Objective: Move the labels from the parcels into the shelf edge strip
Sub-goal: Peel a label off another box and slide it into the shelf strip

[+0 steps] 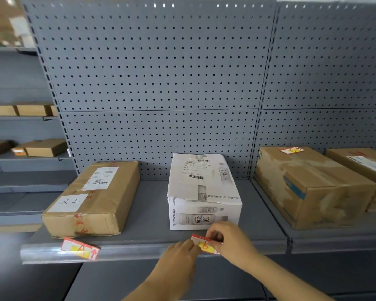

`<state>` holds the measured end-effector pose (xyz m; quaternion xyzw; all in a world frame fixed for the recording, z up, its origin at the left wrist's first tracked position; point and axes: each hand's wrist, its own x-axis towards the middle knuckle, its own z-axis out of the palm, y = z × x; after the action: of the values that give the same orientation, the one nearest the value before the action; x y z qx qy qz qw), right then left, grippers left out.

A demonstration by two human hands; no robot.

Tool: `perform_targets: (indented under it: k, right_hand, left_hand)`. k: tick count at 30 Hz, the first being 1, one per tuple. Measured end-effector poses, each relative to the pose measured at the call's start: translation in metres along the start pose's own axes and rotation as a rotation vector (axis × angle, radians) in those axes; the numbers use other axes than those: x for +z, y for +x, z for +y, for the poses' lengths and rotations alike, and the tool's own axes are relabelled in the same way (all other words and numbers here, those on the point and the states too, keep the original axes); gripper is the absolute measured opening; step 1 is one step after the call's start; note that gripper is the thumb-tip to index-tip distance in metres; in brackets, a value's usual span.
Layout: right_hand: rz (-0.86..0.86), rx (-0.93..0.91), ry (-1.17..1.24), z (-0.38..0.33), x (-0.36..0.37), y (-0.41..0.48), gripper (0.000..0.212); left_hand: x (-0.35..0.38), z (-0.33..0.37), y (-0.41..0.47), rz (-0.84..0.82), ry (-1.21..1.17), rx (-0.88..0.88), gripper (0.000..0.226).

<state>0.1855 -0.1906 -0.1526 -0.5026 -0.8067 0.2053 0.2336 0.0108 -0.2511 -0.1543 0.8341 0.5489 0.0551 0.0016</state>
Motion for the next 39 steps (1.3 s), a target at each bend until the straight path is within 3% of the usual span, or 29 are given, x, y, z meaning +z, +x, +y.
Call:
perform_targets:
  k: [5,18,27,39]
  right_hand:
    - [-0.019,-0.009,0.071,0.005,-0.016,-0.002,0.018]
    - [0.168,-0.123,-0.163,0.006,-0.114,-0.03,0.014]
    - [0.231,-0.101,-0.216,0.031,-0.18,-0.047,0.012]
    - [0.245,-0.081,-0.168,0.137,-0.285,-0.066,0.012]
  left_hand:
    - [-0.015,0.001,0.002,0.096,-0.043,0.003,0.032]
    - [-0.094,0.034,0.062,0.361,-0.256,0.119,0.022]
    - [-0.115,0.082,0.102,0.374,-0.315,0.172,0.019]
    - [-0.124,0.19,0.19,0.389,-0.342,0.121,0.016]
